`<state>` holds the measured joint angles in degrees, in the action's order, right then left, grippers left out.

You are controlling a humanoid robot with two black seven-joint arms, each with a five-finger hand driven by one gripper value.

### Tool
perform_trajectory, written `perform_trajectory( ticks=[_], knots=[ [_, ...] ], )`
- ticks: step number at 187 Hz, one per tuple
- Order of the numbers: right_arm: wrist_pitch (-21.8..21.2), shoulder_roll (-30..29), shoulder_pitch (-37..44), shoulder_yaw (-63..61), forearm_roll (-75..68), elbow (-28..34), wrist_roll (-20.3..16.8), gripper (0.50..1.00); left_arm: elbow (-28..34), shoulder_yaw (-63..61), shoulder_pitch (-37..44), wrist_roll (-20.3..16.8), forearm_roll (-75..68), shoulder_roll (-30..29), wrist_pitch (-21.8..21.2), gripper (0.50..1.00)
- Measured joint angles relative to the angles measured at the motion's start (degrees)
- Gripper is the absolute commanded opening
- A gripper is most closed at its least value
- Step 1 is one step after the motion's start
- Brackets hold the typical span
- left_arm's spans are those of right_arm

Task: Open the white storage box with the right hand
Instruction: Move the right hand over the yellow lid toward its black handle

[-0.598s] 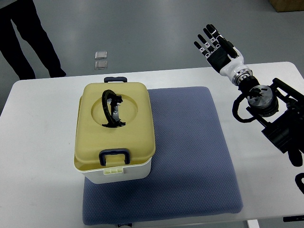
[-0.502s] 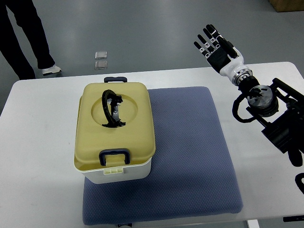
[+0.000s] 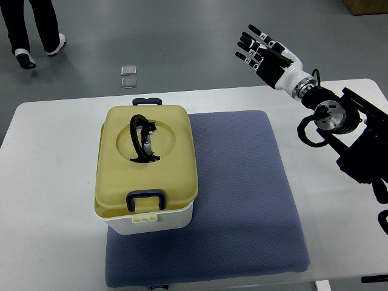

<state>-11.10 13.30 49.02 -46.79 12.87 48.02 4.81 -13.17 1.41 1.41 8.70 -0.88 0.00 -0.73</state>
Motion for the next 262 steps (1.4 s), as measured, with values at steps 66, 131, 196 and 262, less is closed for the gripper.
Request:
perform_trajectory(
  ticks=[66, 131, 196, 262],
  knots=[
    [-22.63, 7.37, 17.72, 10.73, 62.78, 9.57, 0.65, 0.928, 0.11, 0.03, 0.00, -0.06, 0.00, 0.00, 0.65, 1.000],
    [-23.90, 3.61, 27.06, 17.43, 74.57, 17.53, 0.76, 0.930, 0.17, -0.06, -0.01, -0.06, 0.00, 0.00, 0.74, 1.000],
    [-16.54, -1.57, 24.17, 18.05, 77.11, 17.50, 0.72, 0.928, 0.01, -0.09, 0.00, 0.00, 0.00, 0.00, 0.74, 1.000],
    [-12.71, -4.78, 20.36, 17.95, 78.78, 17.48, 0.72, 0.928, 0.17, -0.09, 0.00, 0.00, 0.00, 0.00, 0.76, 1.000]
  ],
)
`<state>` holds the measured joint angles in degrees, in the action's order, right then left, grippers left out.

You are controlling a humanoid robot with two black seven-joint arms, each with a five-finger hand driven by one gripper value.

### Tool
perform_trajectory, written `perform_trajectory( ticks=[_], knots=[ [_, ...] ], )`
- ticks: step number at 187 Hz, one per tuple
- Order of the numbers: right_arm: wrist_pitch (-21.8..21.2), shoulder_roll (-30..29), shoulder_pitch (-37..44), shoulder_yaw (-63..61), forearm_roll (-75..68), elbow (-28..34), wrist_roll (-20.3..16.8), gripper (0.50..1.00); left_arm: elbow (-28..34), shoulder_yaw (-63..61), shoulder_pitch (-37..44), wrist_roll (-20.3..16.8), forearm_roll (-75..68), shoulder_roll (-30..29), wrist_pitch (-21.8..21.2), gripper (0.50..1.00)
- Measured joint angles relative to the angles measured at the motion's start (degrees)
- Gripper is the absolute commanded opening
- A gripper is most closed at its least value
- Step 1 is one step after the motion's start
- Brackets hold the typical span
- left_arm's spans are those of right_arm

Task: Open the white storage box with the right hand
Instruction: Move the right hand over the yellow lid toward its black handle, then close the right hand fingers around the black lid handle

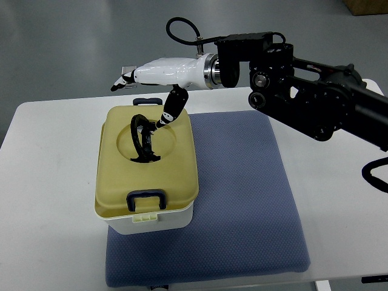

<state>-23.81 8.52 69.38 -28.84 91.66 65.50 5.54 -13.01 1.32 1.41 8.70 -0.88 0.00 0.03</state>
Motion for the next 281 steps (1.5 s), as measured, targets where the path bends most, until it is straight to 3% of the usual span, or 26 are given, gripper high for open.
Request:
perform_trajectory(
  ticks=[103, 171, 200, 210, 281],
  knots=[
    [3.37, -2.58, -4.34, -0.25, 0.91, 0.00, 0.00, 0.917, 0.00, 0.00, 0.00, 0.00, 0.00, 0.00, 0.00, 1.000],
    [4.36, -2.99, -5.88, -0.86, 1.07, 0.14, -0.21, 0.748, 0.07, 0.03, 0.00, 0.00, 0.00, 0.00, 0.00, 1.000],
    [4.98, -3.22, -6.26, -0.87, 1.05, 0.16, -0.17, 0.594, 0.17, 0.06, 0.00, 0.00, 0.00, 0.00, 0.00, 1.000],
    [5.06, -3.24, -6.44, -0.87, 1.01, 0.21, -0.17, 0.500, 0.18, 0.06, 0.00, 0.00, 0.00, 0.00, 0.00, 1.000],
    [7.65, -3.54, -6.45, -1.04, 0.27, 1.87, 0.00, 0.500, 0.18, 0.09, 0.00, 0.00, 0.00, 0.00, -0.03, 1.000]
  ],
)
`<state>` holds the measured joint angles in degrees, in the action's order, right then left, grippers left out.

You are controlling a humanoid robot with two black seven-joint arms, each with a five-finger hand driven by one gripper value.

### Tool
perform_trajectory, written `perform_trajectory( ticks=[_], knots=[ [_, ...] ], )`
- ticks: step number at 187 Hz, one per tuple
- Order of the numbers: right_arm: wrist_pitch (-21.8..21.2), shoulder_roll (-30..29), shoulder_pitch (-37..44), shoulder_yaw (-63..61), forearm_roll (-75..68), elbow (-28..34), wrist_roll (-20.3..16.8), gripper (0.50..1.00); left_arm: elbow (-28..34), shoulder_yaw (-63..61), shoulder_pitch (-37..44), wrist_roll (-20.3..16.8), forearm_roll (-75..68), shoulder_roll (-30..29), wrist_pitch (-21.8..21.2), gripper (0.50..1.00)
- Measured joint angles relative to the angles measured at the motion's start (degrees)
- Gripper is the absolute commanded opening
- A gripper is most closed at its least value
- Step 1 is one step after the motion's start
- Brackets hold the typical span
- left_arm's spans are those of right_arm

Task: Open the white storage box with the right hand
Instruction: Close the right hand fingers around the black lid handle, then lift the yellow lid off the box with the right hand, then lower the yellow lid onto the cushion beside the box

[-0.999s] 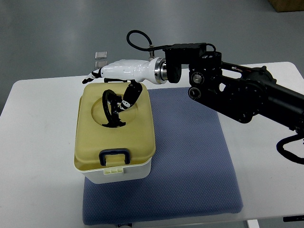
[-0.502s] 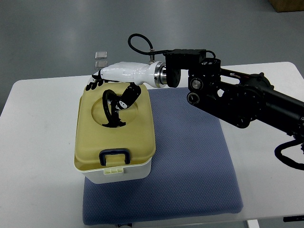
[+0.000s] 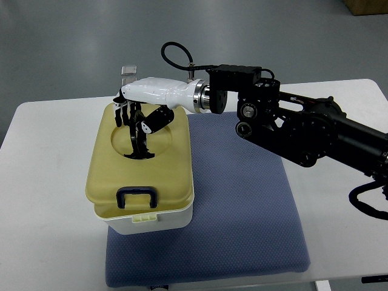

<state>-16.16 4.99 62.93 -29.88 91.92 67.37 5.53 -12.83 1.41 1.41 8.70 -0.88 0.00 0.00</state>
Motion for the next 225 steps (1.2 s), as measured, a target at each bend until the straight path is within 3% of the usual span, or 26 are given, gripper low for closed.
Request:
perform_trajectory(
  ticks=[29, 72, 136, 188, 225],
  knots=[
    [-1.13, 0.70, 0.68, -2.75, -0.22, 2.19, -0.32, 0.500, 0.04, 0.00, 0.00, 0.00, 0.00, 0.00, 0.00, 1.000],
    [-8.14, 5.92, 1.28, -10.68, -1.88, 4.58, -0.51, 0.500, 0.03, 0.05, 0.00, 0.00, 0.00, 0.00, 0.00, 1.000],
    [-18.31, 22.62, 0.99, -14.89, -8.11, 4.86, 1.30, 0.500, -0.01, 0.00, 0.00, 0.00, 0.00, 0.00, 0.00, 1.000],
    [-18.59, 35.10, -2.38, -5.15, -6.50, 0.64, 2.02, 0.500, -0.02, -0.01, 0.00, 0.00, 0.00, 0.00, 0.00, 1.000],
    [-11.33, 35.88, -5.63, 2.71, -5.50, -2.34, 2.19, 0.500, -0.27, -0.09, 0.00, 0.08, -0.04, 0.00, 0.00, 1.000]
  ],
)
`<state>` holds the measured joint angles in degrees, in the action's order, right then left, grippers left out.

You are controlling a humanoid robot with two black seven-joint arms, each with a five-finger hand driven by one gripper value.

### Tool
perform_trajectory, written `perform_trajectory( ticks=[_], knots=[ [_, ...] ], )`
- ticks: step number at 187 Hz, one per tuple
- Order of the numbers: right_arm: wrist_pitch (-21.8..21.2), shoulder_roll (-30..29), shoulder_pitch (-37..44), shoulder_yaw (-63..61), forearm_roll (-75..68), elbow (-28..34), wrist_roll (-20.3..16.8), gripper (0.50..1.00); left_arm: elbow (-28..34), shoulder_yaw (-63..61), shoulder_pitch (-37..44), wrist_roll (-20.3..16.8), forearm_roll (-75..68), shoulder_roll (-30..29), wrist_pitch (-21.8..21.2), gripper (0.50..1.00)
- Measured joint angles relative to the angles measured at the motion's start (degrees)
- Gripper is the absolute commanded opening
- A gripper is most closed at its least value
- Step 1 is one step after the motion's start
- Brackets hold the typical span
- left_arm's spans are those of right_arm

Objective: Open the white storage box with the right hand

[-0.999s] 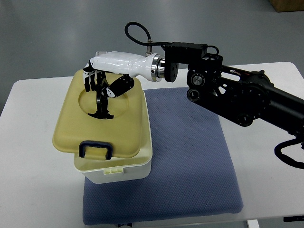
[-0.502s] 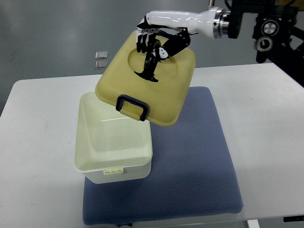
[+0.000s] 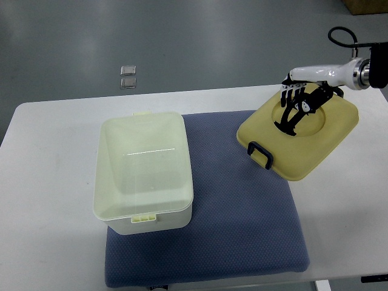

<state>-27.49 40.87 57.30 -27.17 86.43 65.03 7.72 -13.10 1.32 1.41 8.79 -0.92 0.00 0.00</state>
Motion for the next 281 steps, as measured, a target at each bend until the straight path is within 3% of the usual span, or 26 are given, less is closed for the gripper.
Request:
perform_trajectory(
  ticks=[37, 92, 135, 136, 137, 138, 139, 140, 141, 142, 144, 182, 219, 281],
  knots=[
    [7.37, -1.91, -1.64, 5.95, 1.38, 0.14, 0.03, 0.500, 0.20, 0.00, -0.01, 0.01, -0.05, 0.00, 0.01, 1.000],
    [9.31, -7.87, -1.79, 6.32, 1.46, 0.57, 0.11, 0.500, 0.27, 0.00, -0.01, 0.01, 0.05, 0.00, 0.01, 1.000],
    [10.47, -9.16, -2.35, 6.42, 1.47, 0.54, 0.11, 0.500, 0.13, -0.08, 0.00, 0.01, 0.05, 0.00, 0.01, 1.000],
    [10.48, -9.17, -2.37, 6.42, 1.47, 0.53, 0.11, 0.571, 0.12, -0.08, 0.00, 0.01, 0.05, 0.00, 0.01, 1.000],
    [10.48, -9.17, -2.38, 6.42, 1.47, 0.53, 0.11, 0.572, 0.12, -0.08, 0.00, 0.01, 0.05, 0.00, 0.01, 1.000],
    [10.50, -9.19, -2.42, 6.42, 1.47, 0.52, 0.11, 0.695, 0.12, -0.09, 0.00, 0.01, 0.04, 0.00, 0.01, 1.000],
    [10.51, -9.19, -2.44, 6.42, 1.47, 0.51, 0.11, 0.697, 0.11, -0.09, 0.00, 0.01, 0.05, 0.00, 0.01, 1.000],
    [10.52, -9.20, -2.46, 6.42, 1.47, 0.51, 0.11, 0.840, 0.11, -0.09, 0.00, 0.01, 0.04, 0.00, 0.01, 1.000],
    [10.54, -9.21, -2.49, 6.42, 1.47, 0.50, 0.11, 0.842, 0.11, -0.09, 0.00, 0.01, 0.04, 0.00, 0.01, 1.000],
    [10.55, -9.22, -2.51, 6.42, 1.47, 0.49, 0.11, 0.955, 0.11, -0.09, 0.00, 0.01, 0.04, 0.00, 0.01, 1.000],
    [10.60, -9.25, -2.57, 6.42, 1.47, 0.46, 0.11, 0.976, 0.10, -0.09, 0.00, 0.01, 0.04, 0.00, 0.01, 1.000],
    [12.34, -10.38, -4.63, 5.74, 1.09, 0.13, 1.10, 0.968, -0.13, -0.09, -0.01, 0.14, -0.06, 0.00, 0.01, 1.000],
    [11.33, -9.77, -5.29, 5.28, -0.48, 0.14, 1.31, 0.968, -0.03, -0.09, -0.01, 0.18, -0.07, 0.00, 0.01, 1.000],
    [3.65, -5.86, -4.98, -2.04, -28.07, -0.17, 0.63, 0.966, 0.12, -0.09, -0.01, 0.18, -0.07, 0.00, 0.01, 1.000]
  ],
)
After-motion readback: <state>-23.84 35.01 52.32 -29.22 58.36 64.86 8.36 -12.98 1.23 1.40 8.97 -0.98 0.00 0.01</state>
